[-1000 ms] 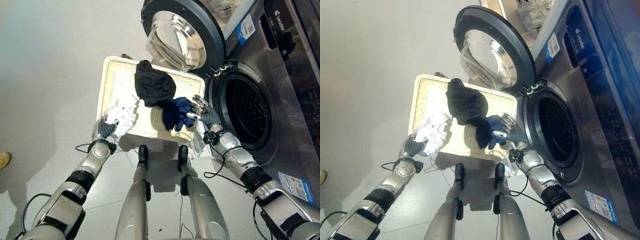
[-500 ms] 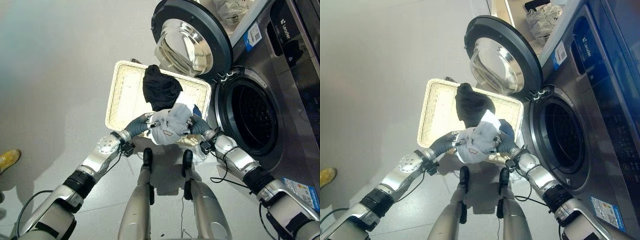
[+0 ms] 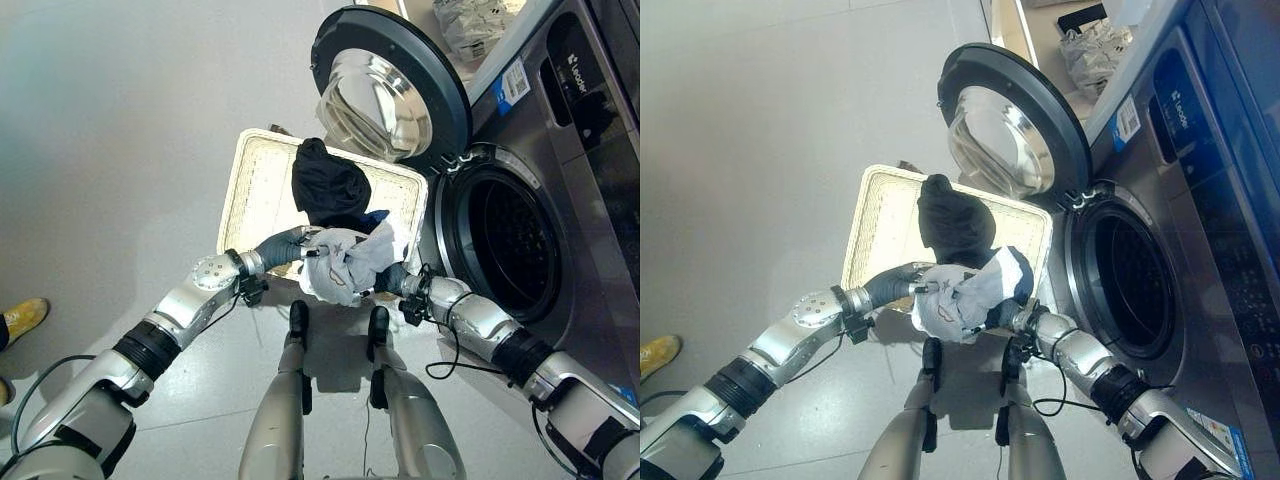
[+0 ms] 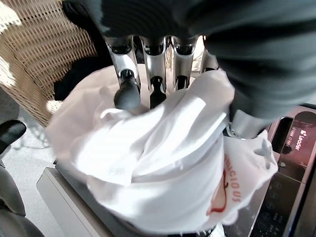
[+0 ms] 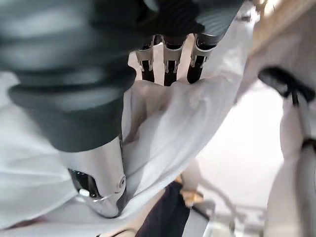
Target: Put the clothes into the washing machine.
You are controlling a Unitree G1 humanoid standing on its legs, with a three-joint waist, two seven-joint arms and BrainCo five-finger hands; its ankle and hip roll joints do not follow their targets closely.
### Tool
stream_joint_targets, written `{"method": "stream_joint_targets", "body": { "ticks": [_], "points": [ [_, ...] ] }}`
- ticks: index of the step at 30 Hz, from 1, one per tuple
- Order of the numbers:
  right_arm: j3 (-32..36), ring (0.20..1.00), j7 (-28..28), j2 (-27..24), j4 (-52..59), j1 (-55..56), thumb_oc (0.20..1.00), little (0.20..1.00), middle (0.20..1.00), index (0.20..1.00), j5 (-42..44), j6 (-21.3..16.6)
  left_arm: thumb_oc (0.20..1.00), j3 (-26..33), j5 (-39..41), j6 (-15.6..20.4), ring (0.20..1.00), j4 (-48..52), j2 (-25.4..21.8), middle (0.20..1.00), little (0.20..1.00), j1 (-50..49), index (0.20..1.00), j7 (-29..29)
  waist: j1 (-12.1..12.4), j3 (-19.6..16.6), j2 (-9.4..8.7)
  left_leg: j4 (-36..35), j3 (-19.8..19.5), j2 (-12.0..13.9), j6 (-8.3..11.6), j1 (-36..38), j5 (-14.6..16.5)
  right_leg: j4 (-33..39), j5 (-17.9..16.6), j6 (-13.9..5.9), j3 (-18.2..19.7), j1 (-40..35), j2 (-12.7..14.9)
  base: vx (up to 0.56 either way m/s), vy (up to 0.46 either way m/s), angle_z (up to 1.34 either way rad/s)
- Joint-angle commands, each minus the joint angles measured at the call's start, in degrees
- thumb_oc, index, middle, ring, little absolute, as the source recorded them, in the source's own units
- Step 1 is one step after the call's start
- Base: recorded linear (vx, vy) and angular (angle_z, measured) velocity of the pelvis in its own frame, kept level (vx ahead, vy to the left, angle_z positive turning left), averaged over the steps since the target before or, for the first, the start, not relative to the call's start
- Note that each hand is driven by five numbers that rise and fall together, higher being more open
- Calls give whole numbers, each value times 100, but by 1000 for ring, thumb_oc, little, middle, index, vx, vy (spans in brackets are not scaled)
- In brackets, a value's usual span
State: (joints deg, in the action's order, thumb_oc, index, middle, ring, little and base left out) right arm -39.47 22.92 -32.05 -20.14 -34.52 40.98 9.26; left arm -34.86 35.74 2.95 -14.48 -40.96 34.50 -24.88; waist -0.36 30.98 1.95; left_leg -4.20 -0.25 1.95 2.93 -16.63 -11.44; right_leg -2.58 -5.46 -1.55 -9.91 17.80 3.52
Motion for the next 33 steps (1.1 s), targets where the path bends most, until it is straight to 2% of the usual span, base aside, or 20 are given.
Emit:
{"method": "stream_joint_targets", "body": {
  "ticks": [1, 3, 4, 10, 12, 14, 15, 16, 18, 19, 20, 22, 24, 29, 30, 31, 32, 33],
  "points": [
    [-212, 1000, 537, 208, 872, -27, 1000, 1000, 1000, 1000, 1074, 251, 200, -27, 111, 298, 200, 570, 364, 200, 200, 155, 200, 243, 2, -118, -27, 301, 373, -525, -149, 52, 645, -211, 223, -307, 184, 117, -35, -18, -32, -1],
    [-237, 1000, 604, 272, 874, 73, 1000, 1000, 1000, 1000, 1459, 360, 200, -45, -10, 340, 200, 538, 368, 200, 200, 125, 200, 379, 9, -118, -28, 304, 375, -524, -145, 25, 632, -205, 217, -303, 176, 135, -35, 0, 0, 0],
    [-224, 1000, 585, 351, 873, 165, 1000, 1000, 1000, 1000, 1977, 496, 200, -57, -19, 349, 200, 510, 371, 200, 200, 100, 200, 419, 16, -118, -30, 300, 379, -520, -140, 14, 622, -195, 210, -299, 162, 141, -28, -9, -22, -3],
    [-160, 1000, 791, 581, 787, 480, 1000, 1000, 1000, 1000, 3045, 558, 200, -155, -452, 396, 200, 413, 411, 200, 200, -46, 200, 603, 38, -118, -31, 289, 393, -517, -125, -78, 598, -158, 180, -304, 87, 219, -25, -13, -12, -5],
    [-121, 1000, 746, 647, 814, 604, 1000, 1000, 1000, 1000, 3400, 389, 200, -223, -588, 347, 200, 416, 405, 200, 200, -91, 200, 670, 30, -118, -31, 290, 399, -519, -122, -128, 588, -145, 162, -309, 74, 266, -29, -12, 1, -17],
    [-98, 1000, 527, 766, 863, 684, 1000, 1000, 1000, 1000, 3640, 21, 200, -307, -753, 296, 200, 422, 420, 200, 200, -116, 200, 659, 15, -118, -28, 266, 407, -517, -122, -185, 571, -113, 132, -314, 66, 326, -39, -3, 5, -17],
    [-98, 1000, 527, 766, 863, 684, 1000, 1000, 1000, 1000, 3640, 21, 200, -307, -753, 296, 200, 422, 420, 200, 200, -116, 200, 659, 15, -118, -28, 266, 407, -517, -122, -185, 571, -113, 132, -314, 66, 326, -39, 3, 12, -10],
    [-86, 1000, 376, 785, 887, 719, 1000, 1000, 1000, 1000, 3687, -228, 200, -343, -797, 298, 200, 482, 413, 200, 200, -170, 200, 617, 4, -118, -20, 251, 409, -515, -118, -212, 563, -83, 108, -315, 74, 356, -42, 3, 11, -6],
    [-82, 1000, 301, 800, 888, 738, 1000, 1000, 1000, 1000, 3669, -352, 200, -348, -828, 312, 200, 495, 412, 200, 200, -192, 200, 576, 2, -118, -17, 241, 406, -519, -120, -217, 561, -66, 100, -315, 77, 361, -45, 4, 17, -11],
    [-58, 1000, 69, 823, 885, 771, 1000, 1000, 1000, 1000, 3728, -636, 200, -392, -856, 347, 200, 559, 399, 200, 200, -231, 200, 481, -9, -118, -7, 229, 400, -529, -121, -242, 555, -44, 81, -310, 92, 390, -54, 6, 23, -13],
    [-44, 1000, 26, 828, 880, 781, 1000, 1000, 1000, 1000, 3730, -658, 200, -401, -855, 346, 200, 577, 398, 200, 200, -243, 200, 444, -13, -118, -5, 226, 401, -531, -122, -245, 553, -38, 75, -310, 96, 395, -56, 11, 28, -12],
    [30, 1000, -353, 834, 795, 850, 1000, 1000, 1000, 1000, 3725, -1056, 200, -448, -615, 389, 200, 705, 397, 200, 200, -326, 200, 107, -48, -118, 11, 215, 416, -553, -125, -254, 558, -1, 40, -308, 124, 418, -60, 23, 45, -13],
    [121, 1000, -639, 873, 702, 891, 1000, 1000, 1000, 1000, 3734, -1209, 200, -467, -526, 413, 200, 778, 402, 200, 200, -376, 200, -99, -74, -118, 24, 183, 421, -576, -137, -236, 559, 35, 13, -308, 161, 416, -71, 20, 55, -13],
    [263, 1000, -876, 906, 487, 911, 1000, 1000, 1000, 1000, 3501, -1260, 200, -597, -514, 338, 200, 959, 362, 200, 200, -342, 200, -360, -114, -118, 46, 192, 426, -601, -156, -240, 585, 57, -21, -317, 226, 433, -72, 18, 38, -12],
    [288, 567, -920, 908, 469, 903, 567, 567, 567, 567, 3424, -1324, 200, -662, -544, 280, 200, 1000, 340, 200, 200, -292, 200, -444, -130, -118, 55, 202, 434, -607, -162, -255, 590, 58, -33, -320, 245, 452, -71, 25, 35, -3],
    [293, 482, -927, 905, 470, 900, 482, 482, 482, 482, 3425, -1329, 200, -673, -539, 275, 200, 1005, 337, 200, 200, -282, 200, -455, -131, -118, 56, 205, 434, -607, -162, -260, 590, 56, -35, -320, 249, 458, -71, 0, 0, 0],
    [297, 304, -936, 901, 471, 896, 304, 304, 304, 304, 3427, -1336, 200, -684, -544, 253, 200, 1009, 333, 200, 200, -272, 200, -480, -134, -118, 58, 208, 434, -608, -162, -265, 591, 53, -36, -321, 252, 464, -72, 0, 0, 0],
    [316, 200, -962, 888, 473, 876, 200, 200, 200, 200, 3427, -1352, 200, -710, -563, 217, 200, 1024, 319, 200, 200, -253, 200, -535, -140, -118, 61, 205, 434, -615, -169, -259, 594, 60, -40, -318, 263, 459, -76, 0, 0, 0]
  ]
}}
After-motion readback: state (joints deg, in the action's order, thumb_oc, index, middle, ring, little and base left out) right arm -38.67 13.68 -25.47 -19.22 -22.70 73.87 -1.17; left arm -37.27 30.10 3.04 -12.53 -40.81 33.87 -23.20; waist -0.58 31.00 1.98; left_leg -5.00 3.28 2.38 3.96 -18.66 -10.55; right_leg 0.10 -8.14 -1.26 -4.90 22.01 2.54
